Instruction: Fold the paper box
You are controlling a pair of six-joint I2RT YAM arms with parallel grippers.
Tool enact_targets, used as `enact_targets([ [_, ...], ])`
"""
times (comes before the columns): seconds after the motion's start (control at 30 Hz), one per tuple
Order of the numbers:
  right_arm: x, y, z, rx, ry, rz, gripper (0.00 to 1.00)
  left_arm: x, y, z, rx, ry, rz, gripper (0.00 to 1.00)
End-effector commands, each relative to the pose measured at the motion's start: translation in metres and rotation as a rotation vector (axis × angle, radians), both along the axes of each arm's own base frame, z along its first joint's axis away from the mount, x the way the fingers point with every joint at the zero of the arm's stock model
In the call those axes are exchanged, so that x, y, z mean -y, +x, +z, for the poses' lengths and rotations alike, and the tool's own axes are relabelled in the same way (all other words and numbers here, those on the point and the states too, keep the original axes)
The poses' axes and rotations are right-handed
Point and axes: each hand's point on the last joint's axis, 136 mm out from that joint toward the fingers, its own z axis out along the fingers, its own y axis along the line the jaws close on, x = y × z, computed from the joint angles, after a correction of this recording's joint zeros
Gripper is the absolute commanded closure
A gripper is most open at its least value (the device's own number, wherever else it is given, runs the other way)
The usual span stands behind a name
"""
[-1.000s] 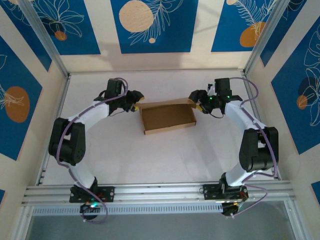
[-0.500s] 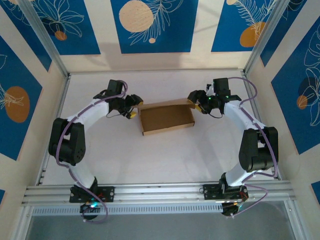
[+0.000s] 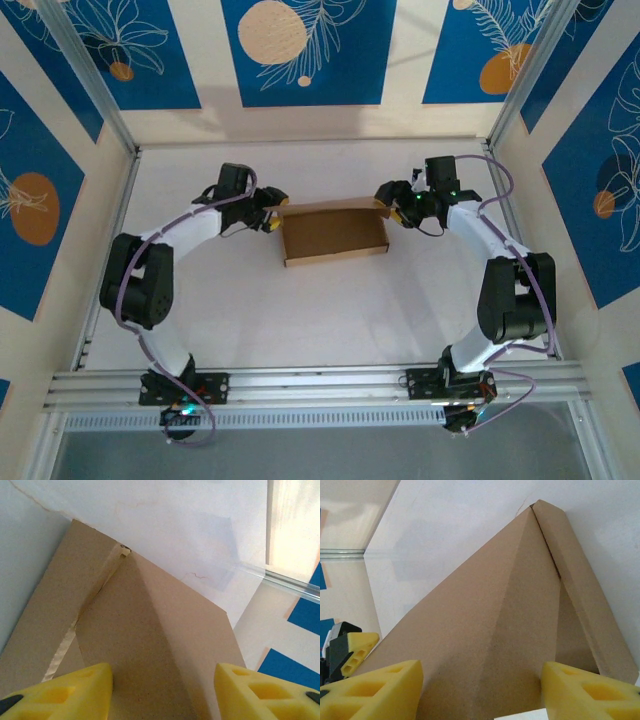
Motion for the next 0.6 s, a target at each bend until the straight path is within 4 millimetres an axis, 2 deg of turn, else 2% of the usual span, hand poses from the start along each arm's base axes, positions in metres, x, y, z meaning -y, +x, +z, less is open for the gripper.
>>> enact_targets([
  [0.0,-0.01,-0.006,-0.006,-0.049,0.024,0.03,0.36,0.023,-0.003,0.002,0.021,-0.098,0.007,0.48],
  [0.1,-0.012,-0.005,-0.006,-0.05,0.035,0.031,0.36,0.023,-0.002,-0.001,0.033,-0.127,0.034,0.52],
  [0.33,-0.008,-0.006,-0.005,-0.05,0.007,0.033,0.37,0.023,0.002,0.012,0.07,-0.131,0.038,0.55],
  [0.43,-0.002,-0.009,-0.007,-0.047,-0.038,0.03,0.37,0.01,-0.004,0.007,0.072,-0.075,0.046,0.55],
  [0.57,0.006,-0.014,-0.013,-0.035,-0.104,0.04,0.38,-0.018,-0.018,-0.003,0.076,0.08,0.029,0.53],
])
